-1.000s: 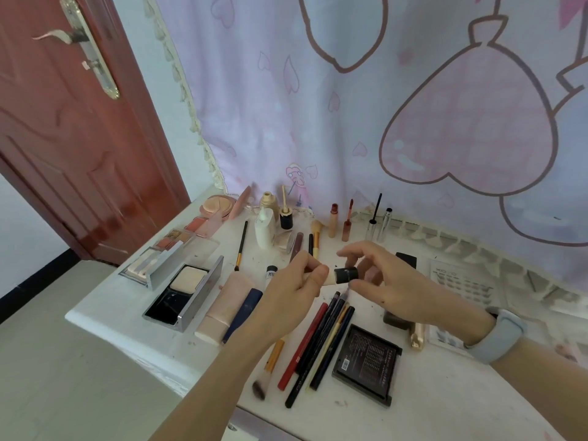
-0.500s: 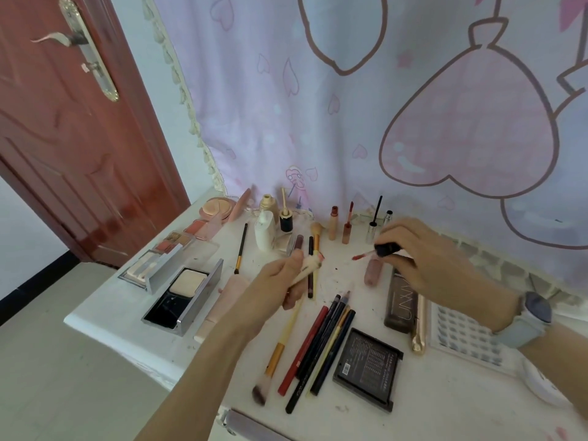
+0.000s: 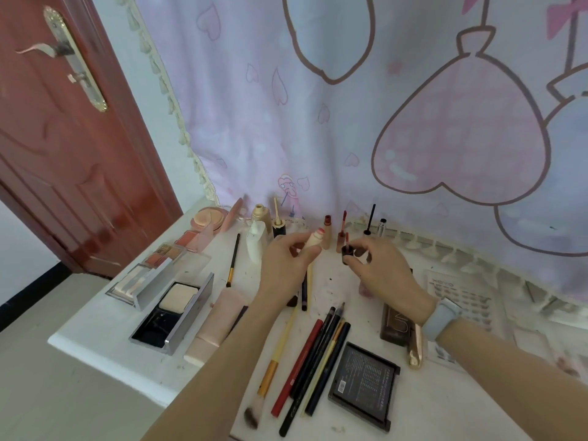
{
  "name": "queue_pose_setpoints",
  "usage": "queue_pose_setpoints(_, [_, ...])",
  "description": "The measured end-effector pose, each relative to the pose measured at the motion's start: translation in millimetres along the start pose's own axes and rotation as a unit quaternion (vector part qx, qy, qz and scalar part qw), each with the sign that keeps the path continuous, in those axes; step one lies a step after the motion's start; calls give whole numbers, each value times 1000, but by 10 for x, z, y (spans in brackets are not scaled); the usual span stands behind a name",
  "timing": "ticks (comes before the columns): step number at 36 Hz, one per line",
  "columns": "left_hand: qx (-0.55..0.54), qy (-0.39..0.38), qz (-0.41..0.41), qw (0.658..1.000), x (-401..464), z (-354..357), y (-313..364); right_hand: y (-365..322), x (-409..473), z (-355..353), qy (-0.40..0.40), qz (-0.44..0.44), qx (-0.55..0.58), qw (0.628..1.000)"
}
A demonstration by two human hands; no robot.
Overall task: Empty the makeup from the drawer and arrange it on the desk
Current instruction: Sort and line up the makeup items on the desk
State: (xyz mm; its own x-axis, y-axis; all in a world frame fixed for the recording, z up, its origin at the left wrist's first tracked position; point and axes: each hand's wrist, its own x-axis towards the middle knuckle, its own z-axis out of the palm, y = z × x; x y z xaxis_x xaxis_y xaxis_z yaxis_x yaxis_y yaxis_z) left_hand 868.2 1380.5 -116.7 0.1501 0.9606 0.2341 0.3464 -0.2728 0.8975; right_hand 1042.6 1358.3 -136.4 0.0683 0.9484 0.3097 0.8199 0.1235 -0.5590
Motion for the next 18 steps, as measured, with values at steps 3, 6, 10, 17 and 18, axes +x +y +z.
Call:
queue_pose_setpoints(3, [39, 5, 1, 999, 75, 75, -66, -14, 66, 102, 0, 11, -27, 1000])
queue_pose_setpoints(6, [87, 10, 1, 996, 149, 156, -133, -6, 112, 198, 1, 27, -67, 997])
queue_pose_setpoints(10, [136, 0, -7, 991, 214, 239, -206, 17, 138, 279, 2, 28, -148, 989])
queue_pose_setpoints(17, [208, -14, 1, 978, 266, 313, -292, 41, 147, 322, -12, 50, -218, 974])
queue_pose_setpoints(18, [213, -15, 1, 977, 272, 321, -298, 41, 152, 321, -13, 52, -220, 974])
